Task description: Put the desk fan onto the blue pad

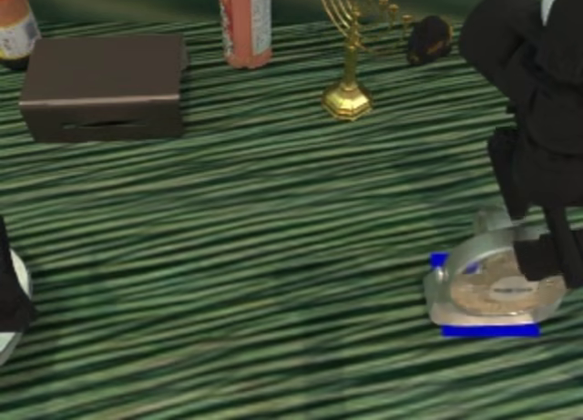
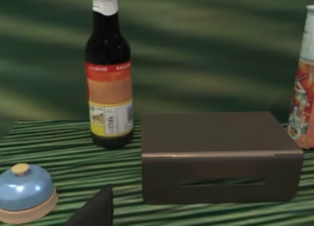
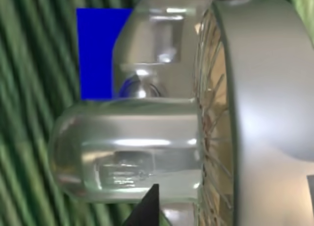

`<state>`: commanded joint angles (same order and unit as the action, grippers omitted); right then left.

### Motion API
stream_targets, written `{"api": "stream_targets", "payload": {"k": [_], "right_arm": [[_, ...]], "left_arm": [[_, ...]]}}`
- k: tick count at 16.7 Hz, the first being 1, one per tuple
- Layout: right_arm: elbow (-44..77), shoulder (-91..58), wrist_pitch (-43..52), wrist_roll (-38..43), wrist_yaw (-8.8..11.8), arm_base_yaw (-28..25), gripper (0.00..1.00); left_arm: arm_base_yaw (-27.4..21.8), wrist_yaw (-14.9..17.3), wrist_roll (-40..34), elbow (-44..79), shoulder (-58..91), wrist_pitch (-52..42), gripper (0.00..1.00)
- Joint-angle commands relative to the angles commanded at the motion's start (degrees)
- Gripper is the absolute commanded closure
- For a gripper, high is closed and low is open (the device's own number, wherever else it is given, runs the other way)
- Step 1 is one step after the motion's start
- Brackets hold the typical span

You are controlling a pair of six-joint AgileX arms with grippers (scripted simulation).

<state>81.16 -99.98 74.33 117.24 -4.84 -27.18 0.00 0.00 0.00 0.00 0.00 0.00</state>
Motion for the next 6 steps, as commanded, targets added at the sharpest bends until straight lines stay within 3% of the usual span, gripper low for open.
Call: {"api": "stream_targets", "payload": {"k": [6], "right_arm": [[0.0, 0.0, 0.0, 0.0, 0.0, 0.0, 0.0]], "left_arm": [[0.0, 0.0, 0.0, 0.0, 0.0, 0.0, 0.0]]}}
